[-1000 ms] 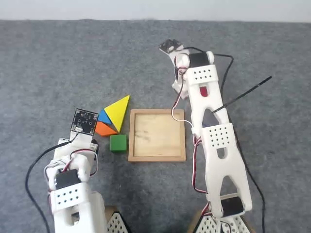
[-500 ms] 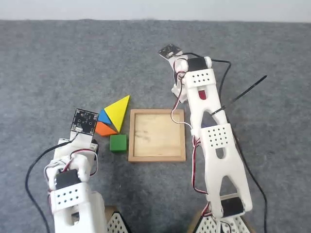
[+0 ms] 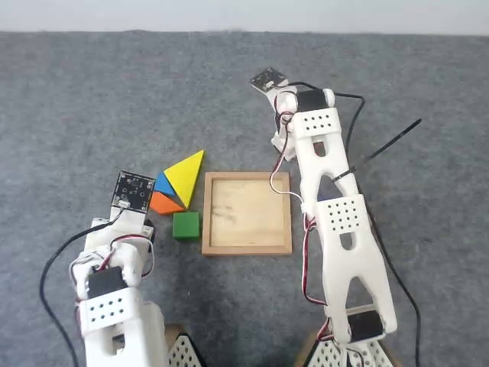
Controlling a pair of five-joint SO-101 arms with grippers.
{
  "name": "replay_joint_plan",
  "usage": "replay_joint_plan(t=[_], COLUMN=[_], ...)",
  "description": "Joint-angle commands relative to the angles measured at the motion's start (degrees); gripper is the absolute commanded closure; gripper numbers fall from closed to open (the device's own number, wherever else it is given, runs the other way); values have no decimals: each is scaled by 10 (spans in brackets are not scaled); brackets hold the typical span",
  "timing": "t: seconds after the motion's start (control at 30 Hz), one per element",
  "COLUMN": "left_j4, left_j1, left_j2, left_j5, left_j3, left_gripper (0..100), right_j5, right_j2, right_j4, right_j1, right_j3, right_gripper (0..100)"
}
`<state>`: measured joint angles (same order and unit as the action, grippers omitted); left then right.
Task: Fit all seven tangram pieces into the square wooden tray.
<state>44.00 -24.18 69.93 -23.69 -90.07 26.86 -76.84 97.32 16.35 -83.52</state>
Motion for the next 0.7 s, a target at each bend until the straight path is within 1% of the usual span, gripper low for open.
replay_joint_plan(t=[0.0, 0.1, 0.17, 0.27, 0.3, 0.37, 0.47, 0.67], left_j4=[-12, -12, -12, -12, -12, -12, -12, -12], left_j1=[1, 1, 1, 1, 1, 1, 1, 1], left_j2=[13, 13, 13, 13, 13, 13, 13, 13], left_j5=[-6, -6, -6, -6, -6, -6, -6, -6], left_j3=[7, 7, 7, 7, 7, 7, 7, 7], left_gripper=[819, 819, 819, 819, 819, 819, 819, 819], right_j5=[16, 13, 5, -79, -99, -117, -139, -147], right_j2=[0, 1, 1, 2, 6, 16, 27, 24], right_j4=[-9, -9, -8, -8, -8, -8, -15, -39], right_j1=[-10, -9, -5, 2, 6, 12, 22, 34], right_j3=[-8, -8, -8, -9, -9, -6, -7, -4], right_gripper=[797, 786, 726, 601, 577, 568, 587, 592])
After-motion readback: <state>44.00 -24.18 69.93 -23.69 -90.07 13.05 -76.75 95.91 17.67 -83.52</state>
